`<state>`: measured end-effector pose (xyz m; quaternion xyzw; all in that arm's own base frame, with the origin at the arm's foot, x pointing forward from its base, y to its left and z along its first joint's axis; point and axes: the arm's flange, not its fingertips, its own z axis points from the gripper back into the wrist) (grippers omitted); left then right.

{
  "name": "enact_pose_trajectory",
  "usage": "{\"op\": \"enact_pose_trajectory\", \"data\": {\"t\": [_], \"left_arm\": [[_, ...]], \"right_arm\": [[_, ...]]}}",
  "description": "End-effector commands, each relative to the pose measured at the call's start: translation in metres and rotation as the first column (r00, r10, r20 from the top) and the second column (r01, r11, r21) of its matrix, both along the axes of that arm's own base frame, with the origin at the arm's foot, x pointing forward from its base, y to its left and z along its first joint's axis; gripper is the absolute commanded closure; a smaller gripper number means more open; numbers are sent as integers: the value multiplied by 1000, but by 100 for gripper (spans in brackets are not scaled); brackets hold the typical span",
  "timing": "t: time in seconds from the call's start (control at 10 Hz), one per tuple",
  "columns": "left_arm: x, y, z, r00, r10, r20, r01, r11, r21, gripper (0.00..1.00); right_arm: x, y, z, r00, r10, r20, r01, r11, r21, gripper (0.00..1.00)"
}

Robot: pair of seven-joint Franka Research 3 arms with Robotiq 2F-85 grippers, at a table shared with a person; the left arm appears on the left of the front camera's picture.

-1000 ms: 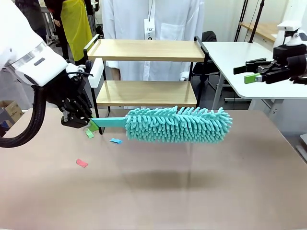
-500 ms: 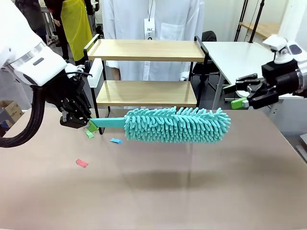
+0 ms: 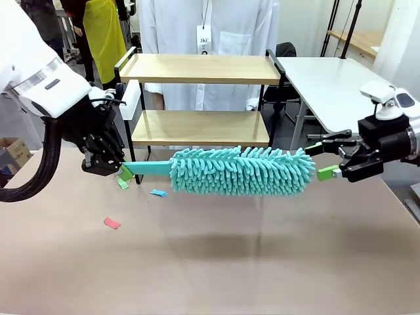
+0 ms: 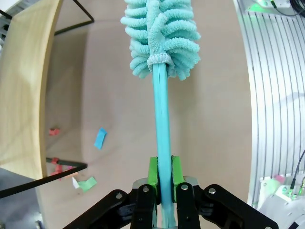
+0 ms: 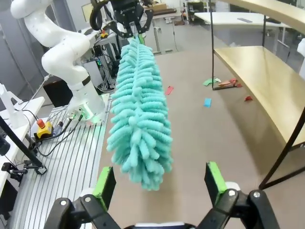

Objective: Clean the shelf.
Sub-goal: Hand the Duster back to the human.

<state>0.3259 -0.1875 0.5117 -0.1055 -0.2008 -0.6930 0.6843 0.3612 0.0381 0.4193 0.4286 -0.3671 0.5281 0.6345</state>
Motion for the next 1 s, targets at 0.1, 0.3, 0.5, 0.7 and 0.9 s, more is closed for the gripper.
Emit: {"op": "enact_pose_trajectory", "data": {"t": [0.1,0.3,0.5,0.7,0.9], "left_arm": [[-3,0,3,1000,11,-5,-11,1000,-8,87],[-3,0,3,1000,11,-5,-11,1000,-8,87],[-3,0,3,1000,11,-5,-11,1000,-8,87],[-3,0,3,1000,11,-5,-11,1000,-8,87],[-3,0,3,1000,11,-5,-11,1000,-8,87]], "right_arm": [[-2,10,-15,999,-12,42,7,994,111,0],[-2,25,-26,1000,9,30,-13,988,157,0],[1,44,-38,999,46,11,-47,977,210,0],[-2,58,-43,997,71,17,-73,970,230,0],[0,69,-47,996,87,10,-87,963,255,0]]}}
